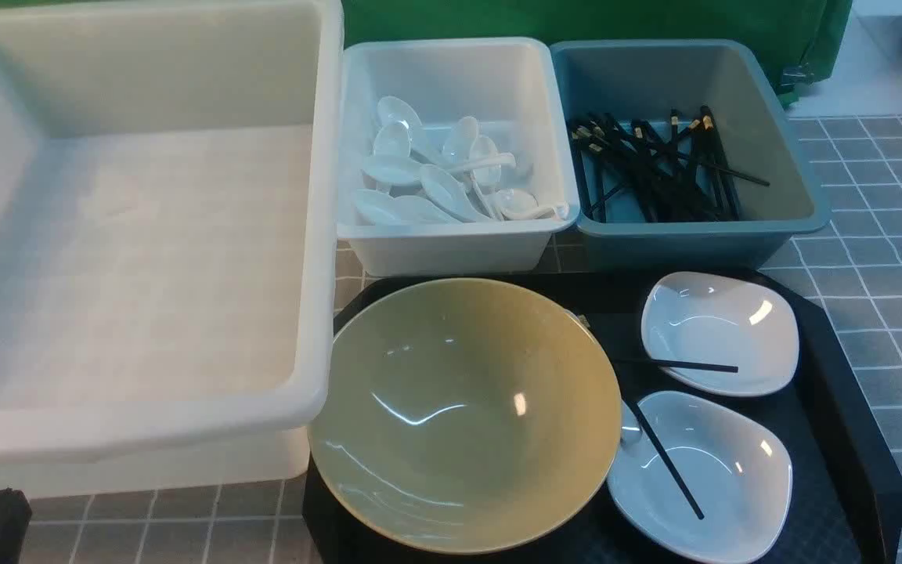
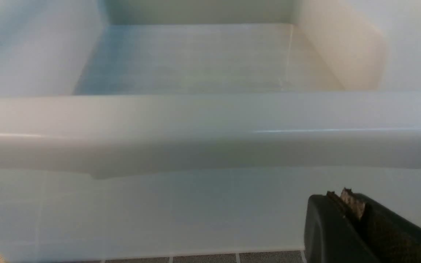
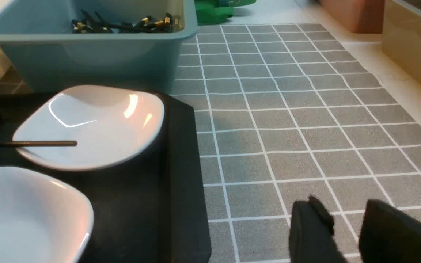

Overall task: On grey table put chopsticks spoon bowls plates into blue grey white boxes.
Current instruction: 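Grasp the large bowl on the tray by its rim, then place the tan bowl onto the bowl stack in the left bin with the left gripper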

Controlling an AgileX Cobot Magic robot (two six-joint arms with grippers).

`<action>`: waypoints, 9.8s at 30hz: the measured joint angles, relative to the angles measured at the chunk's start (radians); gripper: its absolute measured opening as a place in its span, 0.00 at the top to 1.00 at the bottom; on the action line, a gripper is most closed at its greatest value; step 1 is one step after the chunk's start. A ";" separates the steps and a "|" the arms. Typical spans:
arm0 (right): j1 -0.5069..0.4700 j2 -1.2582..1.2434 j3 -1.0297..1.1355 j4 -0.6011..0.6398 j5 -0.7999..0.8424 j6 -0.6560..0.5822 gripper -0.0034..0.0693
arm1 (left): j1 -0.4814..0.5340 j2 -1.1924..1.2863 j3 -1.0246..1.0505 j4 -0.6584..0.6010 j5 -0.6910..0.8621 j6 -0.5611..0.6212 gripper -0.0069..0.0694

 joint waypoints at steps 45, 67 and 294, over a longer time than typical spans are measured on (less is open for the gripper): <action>0.000 0.000 0.000 0.000 -0.551 0.007 0.63 | 0.000 0.000 0.001 0.018 -0.386 0.007 0.92; 0.000 0.000 -0.182 -0.082 -0.667 0.580 0.85 | 0.000 0.004 -0.158 0.067 -0.771 -0.432 0.92; 0.257 0.809 -0.448 0.500 0.254 -0.442 0.84 | 0.266 1.771 -1.196 0.214 0.344 -0.212 0.89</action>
